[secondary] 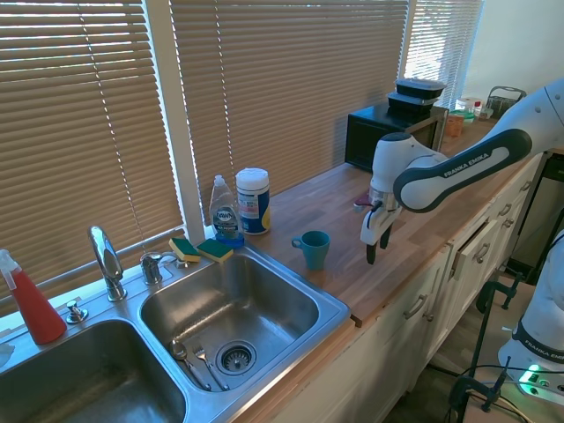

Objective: Put the mug in the sink

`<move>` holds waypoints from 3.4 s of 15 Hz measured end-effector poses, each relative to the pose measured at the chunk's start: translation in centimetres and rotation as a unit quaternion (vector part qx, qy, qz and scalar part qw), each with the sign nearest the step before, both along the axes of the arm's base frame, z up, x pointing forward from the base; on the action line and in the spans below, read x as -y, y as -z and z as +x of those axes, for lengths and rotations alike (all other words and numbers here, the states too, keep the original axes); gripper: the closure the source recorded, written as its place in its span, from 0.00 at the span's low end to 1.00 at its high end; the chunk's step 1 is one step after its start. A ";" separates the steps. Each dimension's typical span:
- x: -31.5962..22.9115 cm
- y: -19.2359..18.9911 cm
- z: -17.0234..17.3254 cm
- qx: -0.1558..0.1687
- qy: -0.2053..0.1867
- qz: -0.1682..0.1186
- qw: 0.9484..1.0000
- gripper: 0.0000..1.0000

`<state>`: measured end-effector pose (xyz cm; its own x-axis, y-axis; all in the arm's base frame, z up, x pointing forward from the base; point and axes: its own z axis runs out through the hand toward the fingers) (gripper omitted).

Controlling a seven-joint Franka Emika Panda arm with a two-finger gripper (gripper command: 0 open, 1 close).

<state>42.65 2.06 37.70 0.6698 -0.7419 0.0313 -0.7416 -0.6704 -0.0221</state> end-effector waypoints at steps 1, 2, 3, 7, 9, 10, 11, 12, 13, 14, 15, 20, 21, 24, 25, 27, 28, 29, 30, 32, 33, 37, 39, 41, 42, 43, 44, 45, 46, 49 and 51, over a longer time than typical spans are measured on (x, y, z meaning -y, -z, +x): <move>0.0 0.0 0.0 0.000 0.000 0.000 1.000 0.00; 0.0 0.0 0.0 0.000 0.000 0.000 1.000 0.00; 0.0 -0.1 0.1 0.002 0.001 0.000 1.000 0.00; -0.1 -2.8 1.6 0.033 0.008 0.008 0.999 0.00; -0.3 -5.1 3.0 0.056 0.014 0.012 0.998 0.00; -0.5 -6.2 3.9 0.067 0.018 0.014 0.998 0.00; -0.7 -7.0 4.9 0.075 0.020 0.015 0.997 0.00; -1.0 -7.5 6.0 0.081 0.023 0.017 0.996 0.00; -1.3 -7.7 7.2 0.084 0.025 0.019 0.996 0.00; -1.5 -7.6 8.3 0.086 0.030 0.020 0.996 0.00; -1.7 -7.3 9.4 0.087 0.036 0.022 0.995 0.00; -2.4 -3.2 14.0 0.082 0.048 0.021 0.995 0.00; -2.4 -2.1 14.6 0.076 0.051 0.017 0.996 0.00; -2.2 0.8 16.1 0.057 0.056 0.011 0.997 1.00; -2.1 1.7 16.3 0.051 0.057 0.011 0.997 1.00; -2.0 2.8 16.6 0.044 0.058 0.009 0.997 1.00; -2.0 3.1 16.6 0.042 0.057 0.009 0.997 1.00; -2.1 3.2 16.7 0.041 0.057 0.008 0.998 1.00; -2.1 3.2 16.7 0.041 0.057 0.008 0.998 1.00; -2.2 3.4 16.7 0.040 0.056 0.007 0.998 1.00; -2.2 3.4 16.7 0.039 0.056 0.007 0.998 1.00; -2.1 3.8 16.6 0.036 0.057 0.006 0.998 1.00; -2.2 3.9 16.6 0.036 0.056 0.006 0.998 1.00; -2.4 3.9 16.6 0.036 0.054 0.006 0.998 1.00; -2.6 3.9 16.6 0.037 0.053 0.006 0.998 1.00; -2.7 3.9 16.6 0.037 0.052 0.007 0.998 1.00; -2.8 3.9 16.6 0.037 0.051 0.007 0.998 1.00; -2.9 3.9 16.5 0.037 0.051 0.007 0.998 1.00; -3.0 3.9 16.5 0.037 0.050 0.008 0.998 1.00; -3.3 3.6 16.5 0.039 0.052 0.014 0.998 1.00; -3.7 3.4 16.5 0.040 0.054 0.021 0.998 1.00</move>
<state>59.12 5.71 34.35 0.5832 -0.8109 0.0483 -0.8038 -0.5846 -0.1102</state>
